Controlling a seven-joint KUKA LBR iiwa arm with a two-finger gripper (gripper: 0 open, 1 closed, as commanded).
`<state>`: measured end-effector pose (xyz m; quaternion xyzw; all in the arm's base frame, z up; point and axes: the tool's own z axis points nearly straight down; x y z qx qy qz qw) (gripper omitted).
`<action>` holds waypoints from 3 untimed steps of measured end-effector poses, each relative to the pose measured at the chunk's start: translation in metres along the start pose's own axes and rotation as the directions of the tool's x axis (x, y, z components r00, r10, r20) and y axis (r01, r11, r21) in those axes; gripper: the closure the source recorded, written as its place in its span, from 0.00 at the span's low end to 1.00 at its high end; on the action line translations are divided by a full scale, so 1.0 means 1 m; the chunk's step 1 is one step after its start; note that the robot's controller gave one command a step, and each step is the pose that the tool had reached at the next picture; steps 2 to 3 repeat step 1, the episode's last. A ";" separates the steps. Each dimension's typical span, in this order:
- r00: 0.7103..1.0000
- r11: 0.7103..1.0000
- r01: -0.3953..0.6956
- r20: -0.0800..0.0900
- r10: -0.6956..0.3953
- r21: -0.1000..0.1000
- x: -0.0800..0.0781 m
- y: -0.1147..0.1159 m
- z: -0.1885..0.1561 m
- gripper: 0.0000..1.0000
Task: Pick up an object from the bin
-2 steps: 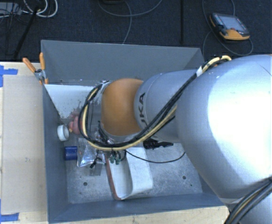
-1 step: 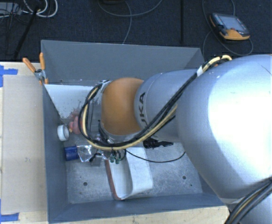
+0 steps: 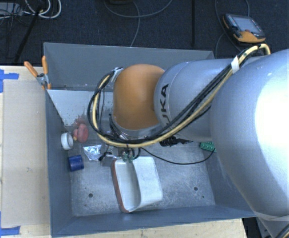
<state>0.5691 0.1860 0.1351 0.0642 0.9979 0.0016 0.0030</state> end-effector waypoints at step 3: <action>1.000 1.000 0.001 -0.003 -0.001 0.001 -0.001 0.000 -0.027 1.00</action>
Offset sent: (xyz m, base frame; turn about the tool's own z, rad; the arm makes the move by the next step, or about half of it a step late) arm 0.0003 0.0000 0.0260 0.0000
